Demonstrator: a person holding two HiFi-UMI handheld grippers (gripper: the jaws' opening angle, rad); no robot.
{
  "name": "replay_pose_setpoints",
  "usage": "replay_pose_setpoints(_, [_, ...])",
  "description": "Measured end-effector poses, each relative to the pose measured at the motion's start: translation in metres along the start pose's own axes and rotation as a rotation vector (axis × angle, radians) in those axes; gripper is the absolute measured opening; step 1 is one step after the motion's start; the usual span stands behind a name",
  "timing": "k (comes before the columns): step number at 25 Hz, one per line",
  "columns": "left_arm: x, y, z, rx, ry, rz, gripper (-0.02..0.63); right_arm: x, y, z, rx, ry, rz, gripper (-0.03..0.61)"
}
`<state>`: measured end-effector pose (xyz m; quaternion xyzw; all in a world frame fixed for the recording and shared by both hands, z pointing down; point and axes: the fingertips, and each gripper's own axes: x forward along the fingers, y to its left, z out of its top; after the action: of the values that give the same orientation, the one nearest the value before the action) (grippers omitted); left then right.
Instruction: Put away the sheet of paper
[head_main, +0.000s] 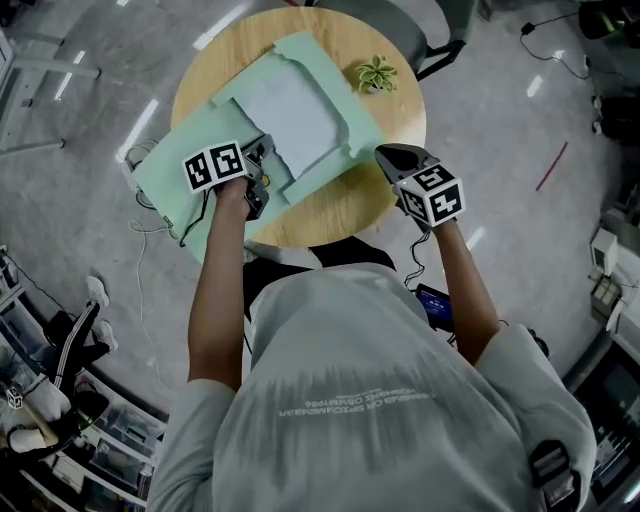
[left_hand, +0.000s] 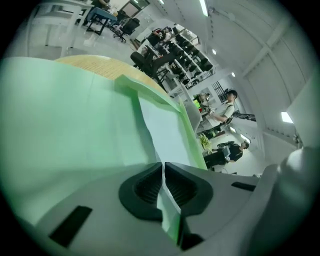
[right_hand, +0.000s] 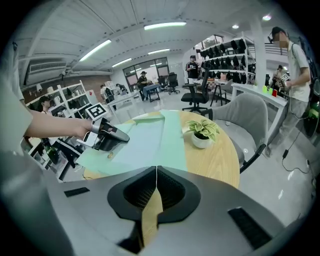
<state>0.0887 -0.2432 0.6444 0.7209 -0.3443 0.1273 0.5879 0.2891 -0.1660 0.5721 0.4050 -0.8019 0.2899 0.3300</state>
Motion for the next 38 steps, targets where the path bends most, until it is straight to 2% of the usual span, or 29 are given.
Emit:
replay_pose_setpoints(2, [0.0,-0.001,0.004,-0.048,-0.051,-0.019,0.034,-0.003,-0.001,-0.004,0.004,0.002,-0.009,0.032])
replay_pose_setpoints(4, [0.004,-0.005,0.004,-0.069,-0.064,-0.045,0.034,-0.006,0.0,-0.005,0.002,0.002,-0.014,0.032])
replay_pose_setpoints(9, [0.001,-0.009,0.002,-0.03,-0.069,-0.043,0.041,-0.016,0.011,-0.004,-0.008,-0.01,-0.028,0.032])
replay_pose_setpoints(10, [-0.004,-0.009,0.003,-0.028,-0.078,-0.039,0.056,-0.018,0.013,-0.003,-0.008,-0.014,-0.033,0.032])
replay_pose_setpoints(12, [-0.018,-0.009,0.004,0.001,-0.089,-0.032,0.127,-0.021,0.017,-0.001,-0.007,-0.026,-0.044,0.032])
replay_pose_setpoints(15, [-0.044,-0.017,0.009,0.075,-0.107,-0.058,0.13,-0.029,0.026,0.008,-0.018,-0.059,-0.08,0.032])
replay_pose_setpoints(19, [-0.091,-0.037,0.026,0.255,-0.153,-0.085,0.12,-0.061,0.036,0.044,-0.039,-0.183,-0.228,0.029])
replay_pose_setpoints(21, [-0.121,-0.053,0.038,0.348,-0.193,-0.127,0.043,-0.084,0.043,0.07,-0.047,-0.273,-0.301,0.029])
replay_pose_setpoints(23, [-0.152,-0.076,0.054,0.463,-0.239,-0.192,0.028,-0.109,0.054,0.096,-0.073,-0.353,-0.359,0.029])
replay_pose_setpoints(26, [-0.2,-0.111,0.074,0.71,-0.289,-0.226,0.023,-0.148,0.083,0.133,-0.147,-0.455,-0.433,0.028])
replay_pose_setpoints(29, [-0.244,-0.14,0.089,0.963,-0.357,-0.179,0.021,-0.184,0.119,0.162,-0.196,-0.548,-0.471,0.028])
replay_pose_setpoints(31, [-0.27,-0.157,0.096,1.092,-0.421,-0.154,0.023,-0.201,0.142,0.173,-0.225,-0.583,-0.494,0.028])
replay_pose_setpoints(34, [-0.309,-0.182,0.095,1.214,-0.504,-0.159,0.023,-0.221,0.172,0.18,-0.251,-0.609,-0.528,0.028])
replay_pose_setpoints(38, [-0.351,-0.21,0.088,1.297,-0.566,-0.191,0.023,-0.244,0.207,0.19,-0.292,-0.643,-0.567,0.028])
